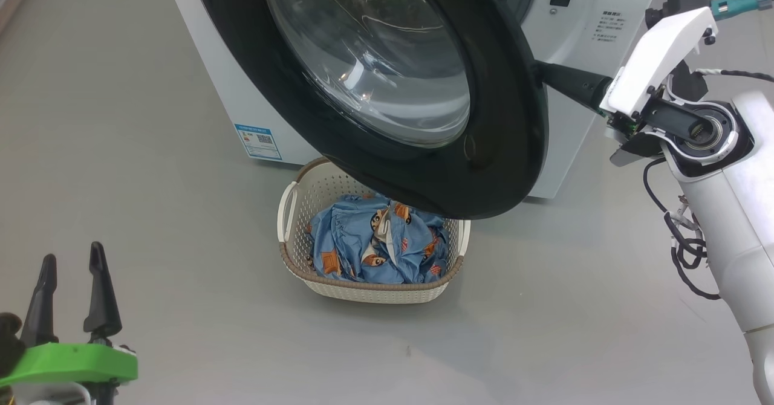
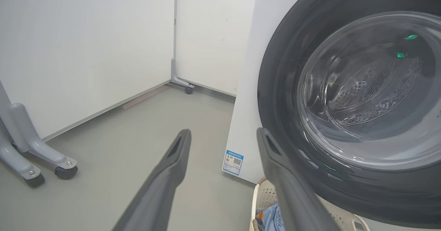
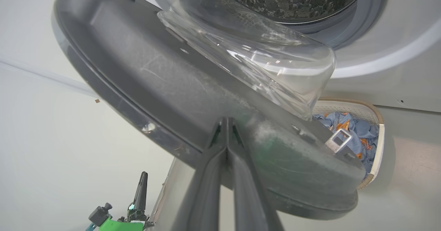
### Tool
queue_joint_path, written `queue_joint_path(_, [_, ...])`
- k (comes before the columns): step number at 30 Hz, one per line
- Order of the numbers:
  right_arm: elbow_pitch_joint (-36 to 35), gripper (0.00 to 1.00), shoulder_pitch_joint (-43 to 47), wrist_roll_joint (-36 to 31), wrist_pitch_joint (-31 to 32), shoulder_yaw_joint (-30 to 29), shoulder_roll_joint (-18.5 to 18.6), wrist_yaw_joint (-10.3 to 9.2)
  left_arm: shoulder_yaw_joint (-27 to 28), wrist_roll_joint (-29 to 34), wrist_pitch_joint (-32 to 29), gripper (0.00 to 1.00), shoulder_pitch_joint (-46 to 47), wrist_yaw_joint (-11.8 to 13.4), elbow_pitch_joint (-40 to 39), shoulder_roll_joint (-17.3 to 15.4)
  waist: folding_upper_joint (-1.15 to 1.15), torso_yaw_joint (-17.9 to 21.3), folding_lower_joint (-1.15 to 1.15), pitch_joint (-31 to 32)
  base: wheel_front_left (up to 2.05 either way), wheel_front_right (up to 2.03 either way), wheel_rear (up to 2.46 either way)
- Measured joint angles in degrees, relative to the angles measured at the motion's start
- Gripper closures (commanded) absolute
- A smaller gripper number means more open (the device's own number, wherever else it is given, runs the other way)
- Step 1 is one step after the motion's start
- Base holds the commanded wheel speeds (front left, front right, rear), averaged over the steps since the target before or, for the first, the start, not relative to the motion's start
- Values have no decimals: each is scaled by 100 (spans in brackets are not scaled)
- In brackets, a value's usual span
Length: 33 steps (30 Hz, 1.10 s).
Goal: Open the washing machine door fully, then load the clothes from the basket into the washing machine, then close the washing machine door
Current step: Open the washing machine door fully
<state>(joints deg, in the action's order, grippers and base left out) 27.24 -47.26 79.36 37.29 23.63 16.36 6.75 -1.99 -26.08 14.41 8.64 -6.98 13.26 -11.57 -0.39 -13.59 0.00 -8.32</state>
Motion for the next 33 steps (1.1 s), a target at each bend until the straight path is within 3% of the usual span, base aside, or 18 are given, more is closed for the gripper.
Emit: queue_joint_path(33, [-925, 100, 739, 548, 790, 576, -186, 1, 113, 143, 0, 0, -486, 0, 82, 5, 0, 75, 0, 608, 0, 0, 0])
